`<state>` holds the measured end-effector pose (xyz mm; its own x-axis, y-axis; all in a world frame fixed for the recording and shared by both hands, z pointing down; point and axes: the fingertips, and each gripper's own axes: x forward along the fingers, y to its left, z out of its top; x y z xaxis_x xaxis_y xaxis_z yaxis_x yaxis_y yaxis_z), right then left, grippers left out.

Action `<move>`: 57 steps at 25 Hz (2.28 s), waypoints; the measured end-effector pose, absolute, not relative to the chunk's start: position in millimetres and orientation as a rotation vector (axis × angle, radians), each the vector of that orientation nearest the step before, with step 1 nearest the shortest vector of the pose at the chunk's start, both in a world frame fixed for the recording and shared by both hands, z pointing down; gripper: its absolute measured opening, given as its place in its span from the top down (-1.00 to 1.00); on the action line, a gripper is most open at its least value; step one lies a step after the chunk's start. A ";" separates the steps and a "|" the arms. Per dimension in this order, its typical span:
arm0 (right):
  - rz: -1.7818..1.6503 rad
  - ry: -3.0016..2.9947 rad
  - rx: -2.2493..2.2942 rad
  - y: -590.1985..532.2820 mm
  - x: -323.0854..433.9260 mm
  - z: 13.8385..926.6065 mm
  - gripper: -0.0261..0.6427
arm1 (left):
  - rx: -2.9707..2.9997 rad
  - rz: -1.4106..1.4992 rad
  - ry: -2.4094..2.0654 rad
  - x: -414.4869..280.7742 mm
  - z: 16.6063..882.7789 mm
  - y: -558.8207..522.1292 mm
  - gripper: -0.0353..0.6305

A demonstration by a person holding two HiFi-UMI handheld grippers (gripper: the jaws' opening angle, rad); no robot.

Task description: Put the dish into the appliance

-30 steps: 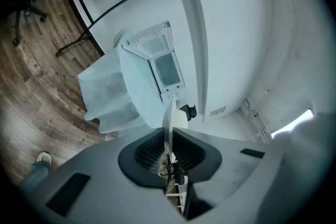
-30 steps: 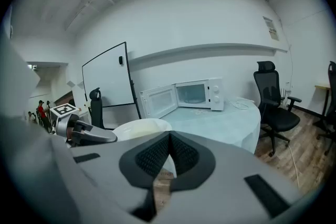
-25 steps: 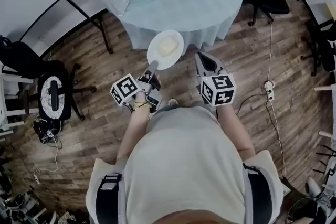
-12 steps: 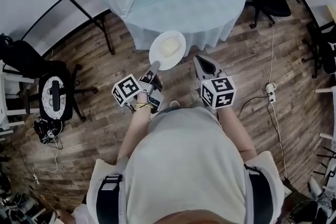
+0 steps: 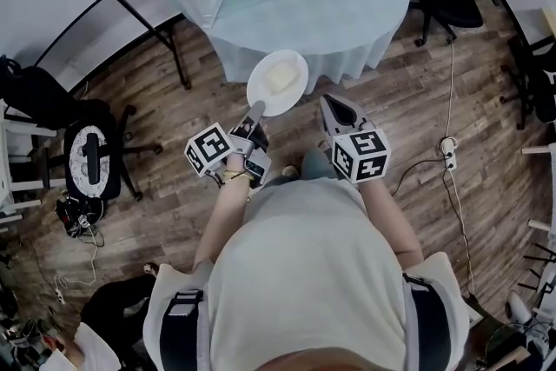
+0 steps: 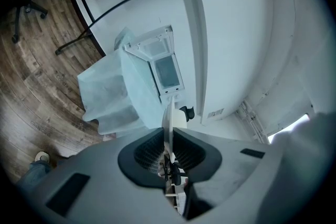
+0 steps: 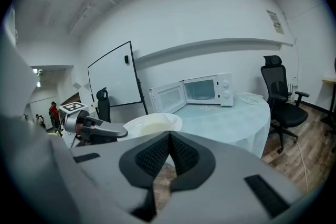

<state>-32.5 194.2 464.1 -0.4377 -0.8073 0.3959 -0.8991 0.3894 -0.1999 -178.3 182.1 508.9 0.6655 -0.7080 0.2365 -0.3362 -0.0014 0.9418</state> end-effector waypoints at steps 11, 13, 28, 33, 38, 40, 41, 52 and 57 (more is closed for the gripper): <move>0.584 -2.449 1.472 147.4 -34.4 468.9 0.91 | 1.606 -0.370 -0.893 -171.8 507.1 137.7 0.76; 0.577 -2.458 1.468 131.0 -32.9 467.9 0.91 | 1.605 -0.377 -0.896 -170.5 507.1 122.9 0.76; 0.541 -2.477 1.432 2.1 -4.9 459.3 0.91 | 1.560 -0.415 -0.933 -148.9 507.4 1.6 0.76; 0.528 -2.489 1.382 -36.5 7.9 455.3 0.91 | 1.540 -0.443 -0.957 -139.0 505.7 -36.8 0.76; 0.513 -2.513 1.338 -76.8 14.2 452.6 0.91 | 1.533 -0.485 -0.963 -128.3 503.6 -77.6 0.76; 0.511 -2.520 1.320 -91.3 17.1 453.5 0.91 | 1.523 -0.481 -0.983 -125.0 505.0 -92.4 0.76; 0.510 -2.522 1.312 -98.9 18.9 453.8 0.91 | 1.516 -0.483 -0.990 -123.2 505.7 -100.5 0.76; 0.528 -2.529 1.228 -179.1 34.5 466.6 0.91 | 1.471 -0.523 -1.047 -113.4 519.2 -195.9 0.76; 0.530 -2.528 1.207 -210.7 37.4 469.6 0.91 | 1.457 -0.525 -1.053 -108.2 527.1 -232.7 0.76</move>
<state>37.4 -210.7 469.6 -0.6068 -0.6820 0.4082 -0.7885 0.5812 -0.2012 -108.2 -232.7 527.1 0.4879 -0.8352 0.2537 -0.2995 0.1129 0.9474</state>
